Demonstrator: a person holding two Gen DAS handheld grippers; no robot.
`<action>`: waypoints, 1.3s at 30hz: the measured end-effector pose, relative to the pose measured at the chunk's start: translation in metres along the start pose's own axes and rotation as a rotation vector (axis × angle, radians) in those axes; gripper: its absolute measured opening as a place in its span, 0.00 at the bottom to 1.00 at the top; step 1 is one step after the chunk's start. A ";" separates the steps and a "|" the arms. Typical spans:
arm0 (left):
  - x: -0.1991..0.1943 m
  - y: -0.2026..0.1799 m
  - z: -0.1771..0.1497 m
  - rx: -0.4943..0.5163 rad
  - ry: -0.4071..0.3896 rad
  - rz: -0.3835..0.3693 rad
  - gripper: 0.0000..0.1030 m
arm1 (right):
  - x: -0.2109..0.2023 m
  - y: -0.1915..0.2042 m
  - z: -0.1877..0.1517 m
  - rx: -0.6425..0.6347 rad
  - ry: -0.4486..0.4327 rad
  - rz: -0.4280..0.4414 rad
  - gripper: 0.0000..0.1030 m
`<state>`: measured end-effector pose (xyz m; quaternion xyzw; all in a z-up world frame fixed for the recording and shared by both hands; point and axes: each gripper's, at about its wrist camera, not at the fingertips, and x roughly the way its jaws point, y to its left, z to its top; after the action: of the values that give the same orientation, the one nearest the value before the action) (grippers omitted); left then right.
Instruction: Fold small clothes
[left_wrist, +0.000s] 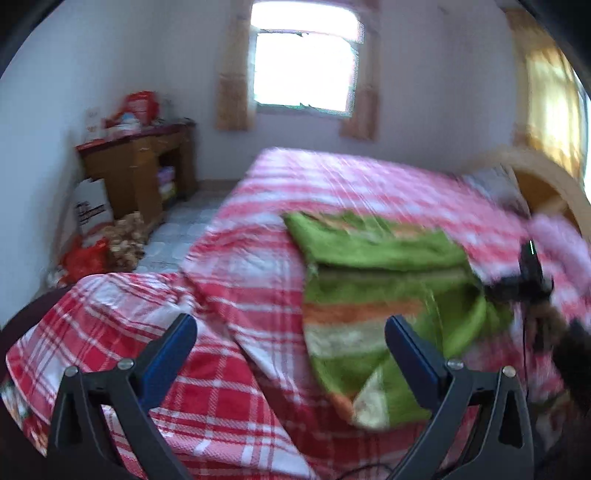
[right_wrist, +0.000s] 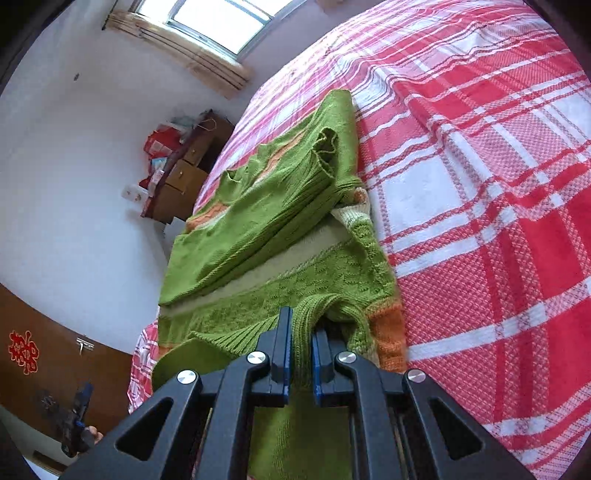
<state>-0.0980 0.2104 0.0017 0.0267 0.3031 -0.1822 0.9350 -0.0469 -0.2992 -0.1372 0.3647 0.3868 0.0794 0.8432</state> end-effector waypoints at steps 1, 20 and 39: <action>0.004 -0.006 -0.004 0.032 0.027 -0.021 1.00 | -0.001 0.000 0.000 -0.001 0.003 0.001 0.08; 0.076 -0.117 -0.060 0.508 0.167 -0.138 0.49 | 0.000 -0.004 0.005 0.050 0.020 0.039 0.08; 0.115 -0.027 -0.022 -0.190 0.209 -0.322 0.95 | -0.016 -0.006 -0.001 0.096 -0.013 0.174 0.14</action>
<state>-0.0338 0.1514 -0.0809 -0.0913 0.4146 -0.2960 0.8557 -0.0595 -0.3098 -0.1315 0.4376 0.3516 0.1312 0.8171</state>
